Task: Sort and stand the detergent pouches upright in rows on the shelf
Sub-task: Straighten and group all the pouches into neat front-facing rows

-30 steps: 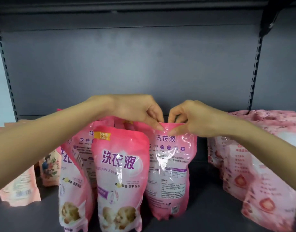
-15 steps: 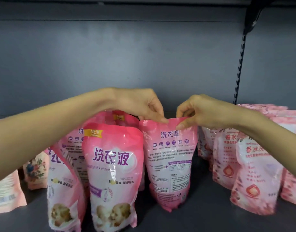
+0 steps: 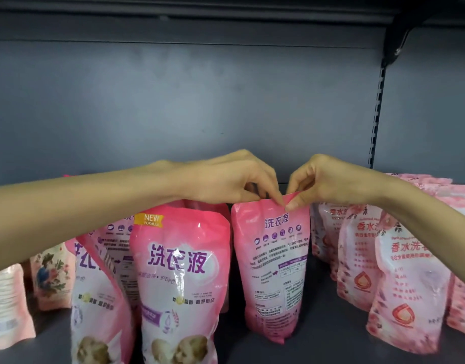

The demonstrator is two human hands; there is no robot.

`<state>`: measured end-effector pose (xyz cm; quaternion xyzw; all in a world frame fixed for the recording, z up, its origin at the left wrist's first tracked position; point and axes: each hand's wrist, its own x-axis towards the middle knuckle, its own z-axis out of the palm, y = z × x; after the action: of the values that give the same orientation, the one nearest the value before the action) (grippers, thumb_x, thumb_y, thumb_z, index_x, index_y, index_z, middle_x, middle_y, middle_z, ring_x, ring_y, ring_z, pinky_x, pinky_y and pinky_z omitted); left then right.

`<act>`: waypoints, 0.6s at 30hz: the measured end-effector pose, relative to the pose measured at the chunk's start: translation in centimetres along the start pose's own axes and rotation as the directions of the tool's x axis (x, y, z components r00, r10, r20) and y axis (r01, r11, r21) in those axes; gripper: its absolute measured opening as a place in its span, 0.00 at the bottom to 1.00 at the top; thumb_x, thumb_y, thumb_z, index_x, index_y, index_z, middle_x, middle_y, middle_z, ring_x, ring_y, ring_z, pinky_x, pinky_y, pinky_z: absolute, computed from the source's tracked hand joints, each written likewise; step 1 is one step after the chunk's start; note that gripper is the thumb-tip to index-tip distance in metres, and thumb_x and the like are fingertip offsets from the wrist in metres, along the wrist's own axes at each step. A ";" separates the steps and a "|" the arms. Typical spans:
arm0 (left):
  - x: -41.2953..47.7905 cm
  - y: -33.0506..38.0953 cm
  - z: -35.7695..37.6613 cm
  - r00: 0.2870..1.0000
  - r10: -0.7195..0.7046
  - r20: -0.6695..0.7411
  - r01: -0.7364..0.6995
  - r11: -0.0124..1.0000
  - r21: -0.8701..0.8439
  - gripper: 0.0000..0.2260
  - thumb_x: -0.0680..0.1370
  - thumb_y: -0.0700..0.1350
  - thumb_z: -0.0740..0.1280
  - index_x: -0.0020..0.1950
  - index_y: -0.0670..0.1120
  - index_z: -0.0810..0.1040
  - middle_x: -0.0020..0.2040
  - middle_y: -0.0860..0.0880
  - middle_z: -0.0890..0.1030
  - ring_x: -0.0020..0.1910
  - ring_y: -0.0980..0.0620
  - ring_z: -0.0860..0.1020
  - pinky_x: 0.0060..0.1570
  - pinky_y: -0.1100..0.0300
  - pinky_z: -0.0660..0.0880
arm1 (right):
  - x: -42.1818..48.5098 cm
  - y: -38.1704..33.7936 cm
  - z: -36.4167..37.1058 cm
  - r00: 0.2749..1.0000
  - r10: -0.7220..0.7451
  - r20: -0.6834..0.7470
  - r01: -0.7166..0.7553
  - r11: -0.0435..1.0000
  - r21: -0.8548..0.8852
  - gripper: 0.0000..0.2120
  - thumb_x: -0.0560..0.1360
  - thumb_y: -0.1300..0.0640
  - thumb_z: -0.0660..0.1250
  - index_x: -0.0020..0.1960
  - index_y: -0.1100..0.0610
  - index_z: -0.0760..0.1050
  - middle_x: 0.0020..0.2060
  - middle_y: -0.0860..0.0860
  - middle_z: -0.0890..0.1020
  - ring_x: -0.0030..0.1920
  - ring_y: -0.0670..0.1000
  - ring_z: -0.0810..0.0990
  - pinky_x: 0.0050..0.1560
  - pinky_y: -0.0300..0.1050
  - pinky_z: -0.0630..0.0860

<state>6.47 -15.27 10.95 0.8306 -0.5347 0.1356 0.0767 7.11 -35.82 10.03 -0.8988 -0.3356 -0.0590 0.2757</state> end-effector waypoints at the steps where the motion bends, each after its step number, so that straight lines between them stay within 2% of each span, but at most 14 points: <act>1: 0.3 0.1 0.1 1.000 0.027 0.003 -0.027 0.999 0.025 0.12 0.72 0.35 0.67 0.53 0.44 0.83 0.47 0.51 0.80 0.43 0.57 0.78 0.44 0.62 0.75 | 0.0 0.1 0.1 1.000 0.003 -0.002 -0.003 1.000 0.003 0.07 0.65 0.58 0.76 0.41 0.60 0.83 0.37 0.54 0.85 0.40 0.52 0.84 0.48 0.42 0.78; 5: 1.2 0.3 0.0 0.998 0.063 0.003 -0.062 0.990 0.123 0.09 0.71 0.39 0.68 0.45 0.51 0.84 0.44 0.56 0.74 0.41 0.62 0.73 0.43 0.57 0.73 | 0.5 0.1 0.5 0.999 -0.024 -0.041 0.023 1.000 -0.017 0.10 0.65 0.57 0.76 0.44 0.59 0.83 0.40 0.55 0.85 0.44 0.56 0.83 0.54 0.47 0.77; 8: 1.3 0.2 0.1 0.999 0.035 -0.023 -0.032 0.992 0.124 0.10 0.70 0.41 0.67 0.45 0.55 0.81 0.44 0.57 0.72 0.41 0.65 0.71 0.42 0.52 0.74 | 0.6 -0.1 -0.1 0.995 -0.013 -0.101 0.013 1.000 0.003 0.08 0.67 0.59 0.75 0.45 0.59 0.82 0.41 0.57 0.85 0.40 0.49 0.81 0.51 0.43 0.77; 10: 1.4 0.1 0.3 0.999 0.022 -0.024 -0.019 0.996 0.087 0.09 0.69 0.40 0.66 0.42 0.53 0.82 0.45 0.56 0.73 0.42 0.66 0.71 0.45 0.57 0.73 | 0.4 0.0 -0.7 0.993 -0.001 -0.119 -0.005 0.998 -0.055 0.05 0.69 0.57 0.73 0.45 0.55 0.81 0.42 0.52 0.85 0.41 0.46 0.82 0.49 0.39 0.77; 13: 1.4 0.5 0.3 1.000 0.015 0.019 -0.015 1.000 0.003 0.04 0.70 0.39 0.68 0.42 0.44 0.82 0.46 0.51 0.78 0.45 0.62 0.75 0.49 0.71 0.69 | 0.1 0.3 -1.3 0.985 0.004 -0.175 -0.030 0.989 -0.145 0.03 0.73 0.55 0.70 0.46 0.51 0.81 0.43 0.46 0.84 0.42 0.41 0.81 0.48 0.36 0.75; 15: 1.3 1.0 0.2 0.998 -0.031 0.062 0.035 0.998 -0.061 0.02 0.72 0.40 0.70 0.43 0.42 0.80 0.45 0.50 0.82 0.46 0.59 0.77 0.51 0.68 0.70 | 0.0 0.5 -1.6 0.975 0.012 -0.223 -0.047 0.987 -0.155 0.05 0.74 0.54 0.69 0.49 0.52 0.81 0.44 0.46 0.84 0.46 0.42 0.80 0.50 0.34 0.74; 18: 1.2 1.7 0.1 0.988 -0.113 0.110 0.126 0.985 -0.121 0.03 0.74 0.40 0.69 0.44 0.40 0.79 0.42 0.48 0.83 0.43 0.53 0.80 0.50 0.57 0.74 | 0.2 0.4 -1.9 0.973 0.040 -0.227 -0.068 0.991 -0.118 0.08 0.74 0.54 0.68 0.50 0.54 0.81 0.45 0.47 0.84 0.49 0.44 0.80 0.54 0.38 0.74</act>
<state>5.42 -17.06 11.25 0.8604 -0.4946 0.0533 0.1103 7.69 -37.00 11.47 -0.9108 -0.2733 -0.1733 0.2563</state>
